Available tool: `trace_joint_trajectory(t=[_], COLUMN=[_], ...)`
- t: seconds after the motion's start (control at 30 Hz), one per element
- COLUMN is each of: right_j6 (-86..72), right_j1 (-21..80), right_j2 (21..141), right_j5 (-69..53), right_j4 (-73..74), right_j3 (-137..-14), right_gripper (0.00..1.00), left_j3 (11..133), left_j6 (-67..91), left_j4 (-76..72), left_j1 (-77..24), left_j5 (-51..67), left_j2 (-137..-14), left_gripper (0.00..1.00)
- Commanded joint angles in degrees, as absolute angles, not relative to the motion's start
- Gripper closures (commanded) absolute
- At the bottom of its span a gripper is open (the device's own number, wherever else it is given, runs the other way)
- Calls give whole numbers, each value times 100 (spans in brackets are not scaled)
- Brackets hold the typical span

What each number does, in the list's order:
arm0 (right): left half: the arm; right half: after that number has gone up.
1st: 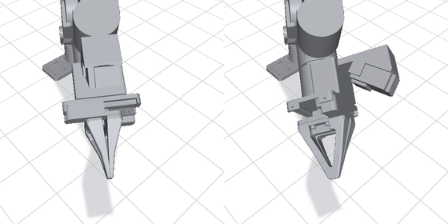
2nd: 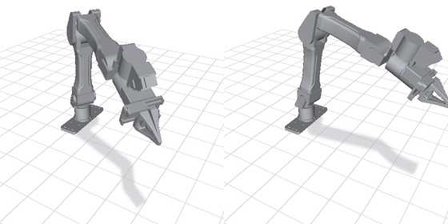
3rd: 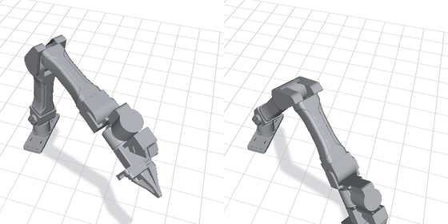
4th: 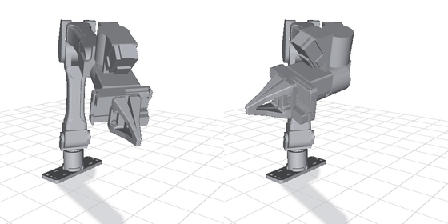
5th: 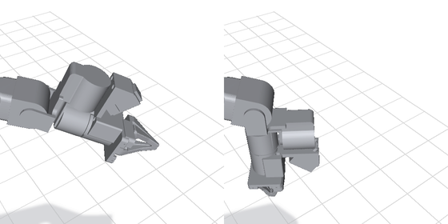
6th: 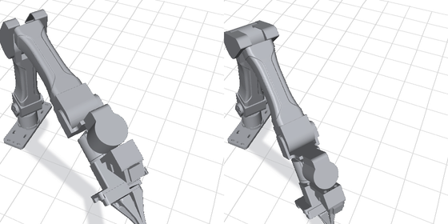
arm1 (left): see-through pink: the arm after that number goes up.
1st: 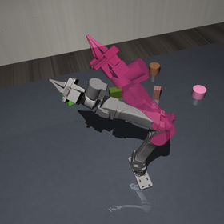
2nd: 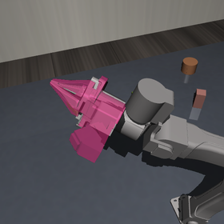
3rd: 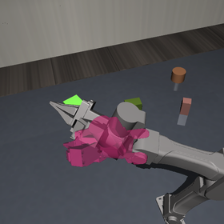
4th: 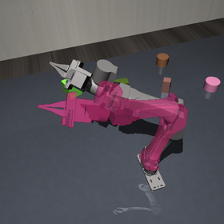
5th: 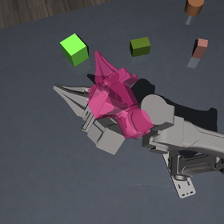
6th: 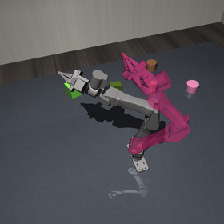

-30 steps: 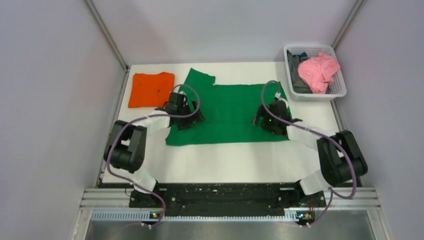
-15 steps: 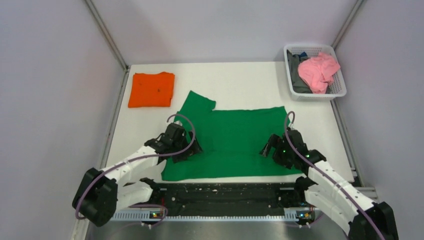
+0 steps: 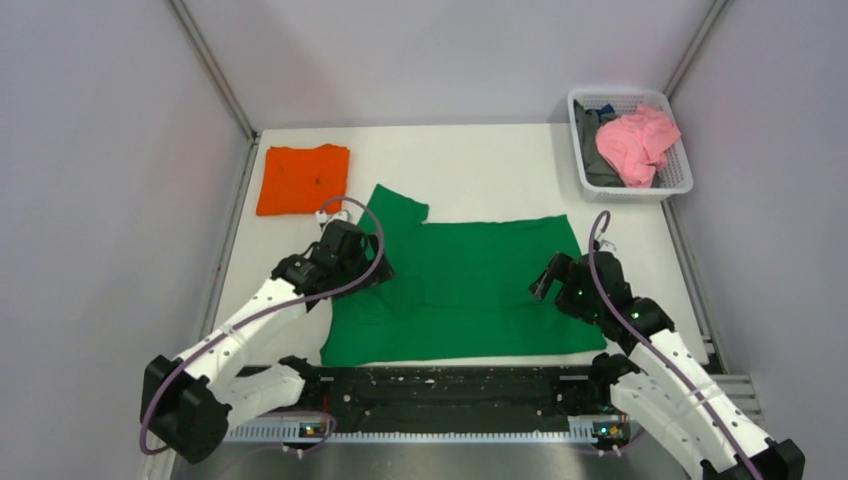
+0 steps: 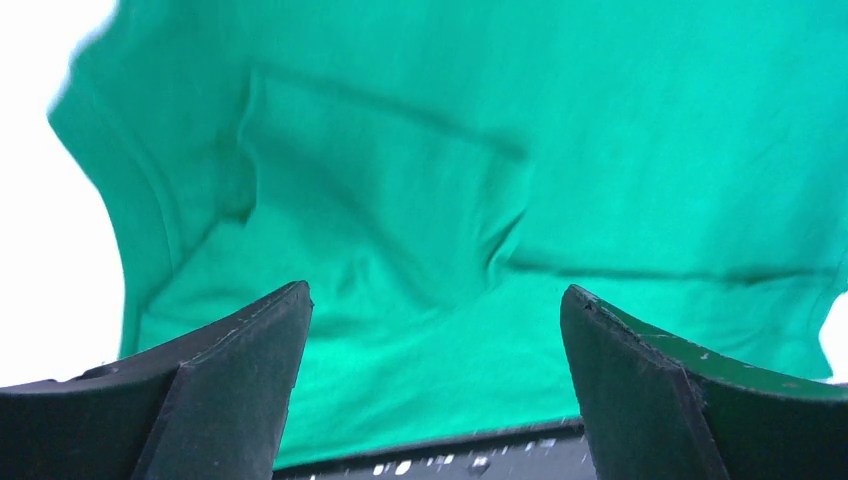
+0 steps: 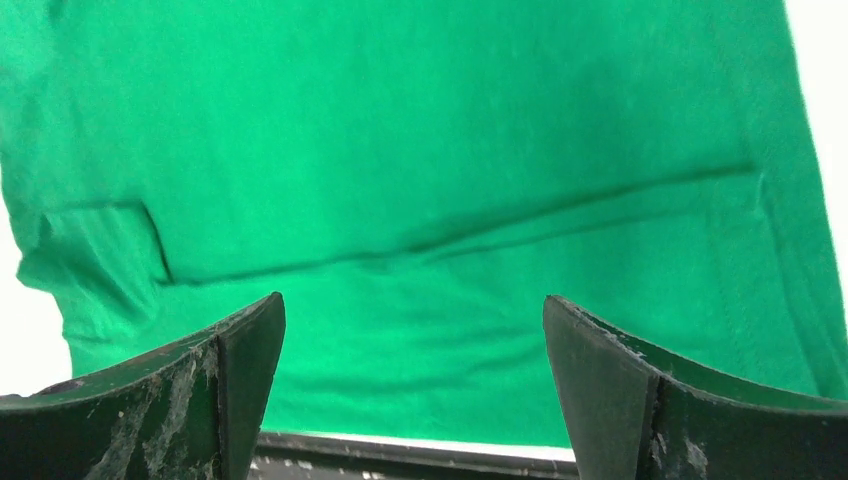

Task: Fold and stack the t-shirts
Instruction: Fold the flattened tshirt in 1/3 of the way, then grab the side of the flattened tshirt furthest away from the robot with both arms

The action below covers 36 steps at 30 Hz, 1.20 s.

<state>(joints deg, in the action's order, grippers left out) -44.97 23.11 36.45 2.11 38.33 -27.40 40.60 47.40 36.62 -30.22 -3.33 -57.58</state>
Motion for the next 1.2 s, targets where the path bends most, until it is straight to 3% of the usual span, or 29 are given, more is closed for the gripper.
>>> trace_joint_trajectory(t=[0.0,0.17,0.43,0.7,0.8,1.17], right_j6=[-4175,-3841,-3335,-3144,-3119,-3136], right_j1=[2362,2356,2357,2358,2361,2358], right_j2=[3838,4252,4899,5247,5328,5366], right_j5=[1197,1136,1223,1446,1459,1489], right_j4=[3295,2740,2083,1954,1934,1945], right_j3=[-3300,-3378,-3226,-3220,-3156,-3029], right_gripper=[1,1,2,1,1,1], left_j3=[5234,6568,9120,12036,12386,12182], left_j6=[4182,3804,3306,2669,2425,2133], left_j4=[3462,3523,3781,4438,4334,4189], left_j1=[-2963,-2733,-1787,-1345,-1327,-1327], left_j5=[-1308,-1670,-1306,-987,-1032,-758], left_j2=[-6493,-7861,-10670,-13092,-13522,-13877], left_gripper=[1,1,5,16,19,52])
